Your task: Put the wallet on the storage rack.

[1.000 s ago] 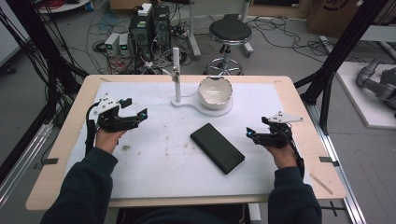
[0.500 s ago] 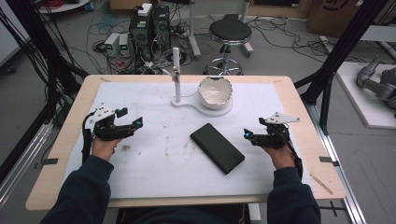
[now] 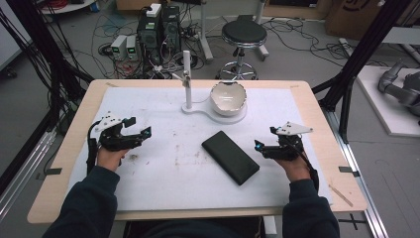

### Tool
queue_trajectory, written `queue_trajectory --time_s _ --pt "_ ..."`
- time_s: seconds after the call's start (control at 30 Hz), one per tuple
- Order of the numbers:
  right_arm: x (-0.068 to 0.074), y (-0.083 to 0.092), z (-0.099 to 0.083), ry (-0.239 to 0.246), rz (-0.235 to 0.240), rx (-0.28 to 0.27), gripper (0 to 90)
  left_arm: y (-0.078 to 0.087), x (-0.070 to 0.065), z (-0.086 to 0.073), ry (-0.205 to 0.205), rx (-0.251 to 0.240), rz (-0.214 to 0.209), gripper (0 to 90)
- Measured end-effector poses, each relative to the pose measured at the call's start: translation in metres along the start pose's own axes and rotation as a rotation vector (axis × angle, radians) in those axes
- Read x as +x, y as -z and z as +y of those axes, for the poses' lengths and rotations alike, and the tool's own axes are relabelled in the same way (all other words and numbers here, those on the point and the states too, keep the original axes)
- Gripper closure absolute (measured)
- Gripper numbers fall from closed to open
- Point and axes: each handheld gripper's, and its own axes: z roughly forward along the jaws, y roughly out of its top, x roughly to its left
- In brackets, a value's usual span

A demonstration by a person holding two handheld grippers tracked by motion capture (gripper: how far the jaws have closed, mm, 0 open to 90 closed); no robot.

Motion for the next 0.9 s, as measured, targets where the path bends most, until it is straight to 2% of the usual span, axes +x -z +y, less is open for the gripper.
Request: queue_trajectory --time_s 0.2,0.37,0.43,0.53,0.6,0.73,0.83,0.9 --pt "0.018 -0.005 0.002 0.02 0.04 -0.034 20.5 0.0 -0.005 -0.001 -0.013 0.007 -0.007 21.4" --pt "0.038 -0.016 0.008 0.04 0.076 -0.009 20.4 -0.001 -0.003 -0.002 -0.006 0.01 -0.005 21.8" --pt "0.048 -0.02 0.01 0.063 0.1 -0.013 20.4 -0.002 -0.001 -0.002 0.0 0.014 -0.006 21.9" --pt "0.062 -0.031 0.009 0.041 0.185 0.0 20.5 -0.002 -0.001 -0.002 0.004 0.017 -0.004 22.0" --pt "0.071 -0.039 0.007 0.05 0.211 0.027 20.8 -0.001 -0.001 -0.002 0.008 0.013 0.001 22.0" --pt "0.085 -0.045 0.006 0.1 0.207 0.059 20.8 -0.001 -0.001 -0.002 0.008 0.02 0.003 22.3" --pt "0.094 -0.05 0.006 0.111 0.207 0.078 20.6 -0.002 -0.001 -0.003 0.009 0.021 0.007 22.7" --pt "0.101 -0.054 0.004 0.136 0.206 0.079 20.7 -0.002 0.0 -0.003 0.013 0.021 0.01 22.7"
